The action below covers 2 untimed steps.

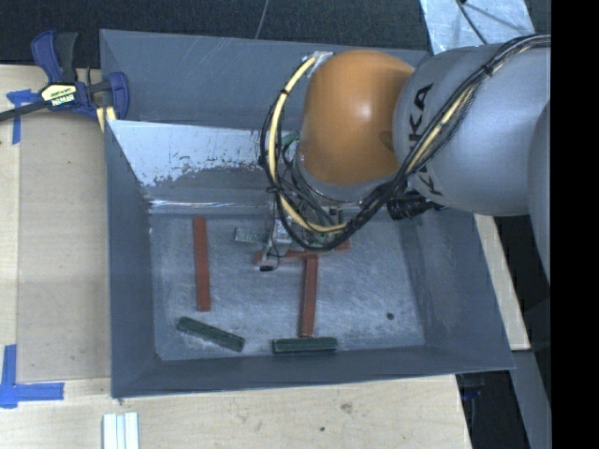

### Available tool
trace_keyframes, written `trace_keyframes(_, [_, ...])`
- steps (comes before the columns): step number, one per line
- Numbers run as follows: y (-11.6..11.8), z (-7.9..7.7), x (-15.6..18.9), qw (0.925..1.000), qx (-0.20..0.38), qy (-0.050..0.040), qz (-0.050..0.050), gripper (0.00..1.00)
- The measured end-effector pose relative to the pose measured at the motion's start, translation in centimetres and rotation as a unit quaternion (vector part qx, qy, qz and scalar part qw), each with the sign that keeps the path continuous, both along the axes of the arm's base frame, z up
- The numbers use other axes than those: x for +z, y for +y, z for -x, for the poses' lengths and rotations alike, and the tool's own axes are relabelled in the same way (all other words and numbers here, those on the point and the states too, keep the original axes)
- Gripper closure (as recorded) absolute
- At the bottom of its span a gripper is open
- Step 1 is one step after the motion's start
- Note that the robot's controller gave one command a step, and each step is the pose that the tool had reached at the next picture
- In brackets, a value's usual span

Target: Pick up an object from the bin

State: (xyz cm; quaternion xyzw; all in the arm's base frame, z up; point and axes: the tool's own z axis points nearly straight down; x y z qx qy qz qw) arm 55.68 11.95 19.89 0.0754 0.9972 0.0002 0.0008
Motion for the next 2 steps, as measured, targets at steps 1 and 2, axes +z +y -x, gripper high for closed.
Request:
trace_keyframes(1, [0.0, 0.0, 0.0, 1.0, 0.0, 0.0001, 0.0, 1.0])
trace_keyframes(2, [-0.4, 0.9, 4.7, 1.0, -0.002, 0.003, 0.0, 1.0])
